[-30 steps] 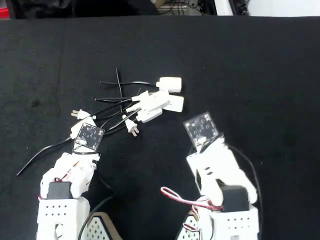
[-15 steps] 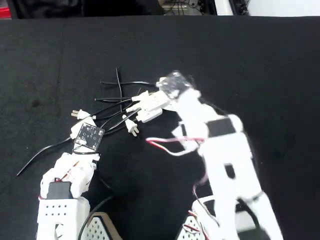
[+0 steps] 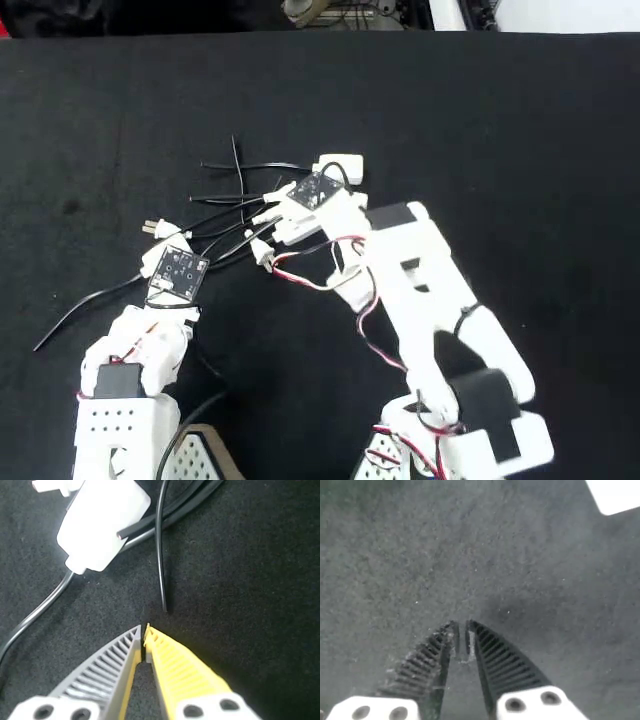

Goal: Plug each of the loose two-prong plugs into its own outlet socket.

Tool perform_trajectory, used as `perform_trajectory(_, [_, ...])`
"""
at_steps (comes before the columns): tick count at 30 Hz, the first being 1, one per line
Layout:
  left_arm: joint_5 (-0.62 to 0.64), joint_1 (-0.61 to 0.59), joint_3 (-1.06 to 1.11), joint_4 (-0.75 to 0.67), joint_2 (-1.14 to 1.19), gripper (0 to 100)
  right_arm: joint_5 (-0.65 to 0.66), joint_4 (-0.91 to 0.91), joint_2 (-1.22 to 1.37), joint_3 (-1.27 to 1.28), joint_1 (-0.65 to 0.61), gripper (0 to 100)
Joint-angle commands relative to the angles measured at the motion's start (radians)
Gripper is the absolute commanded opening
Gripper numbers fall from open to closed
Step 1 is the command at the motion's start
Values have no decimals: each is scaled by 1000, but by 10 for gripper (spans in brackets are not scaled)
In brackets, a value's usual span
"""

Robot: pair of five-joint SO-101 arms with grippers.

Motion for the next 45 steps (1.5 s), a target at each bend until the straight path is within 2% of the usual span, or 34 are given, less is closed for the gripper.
perform_trajectory(1, [-8,8,13,-12,-8,30,-3,-6,15,-68,-12,47])
perform_trajectory(16, [-8,8,13,-12,-8,30,-31,41,21,-85,6,47])
perform_trajectory(20, [-8,8,13,-12,-8,30,-106,41,31,-110,72,47])
perform_trajectory(29, [-8,10,13,-12,-8,31,-184,61,87,-213,316,47])
perform_trajectory(33, [-8,35,13,-12,-8,32,-224,23,159,-240,308,47])
perform_trajectory(41, [-9,41,8,-12,-8,33,-221,15,252,-297,304,47])
perform_trajectory(45, [-117,27,-156,11,-5,33,-219,35,252,-300,302,47])
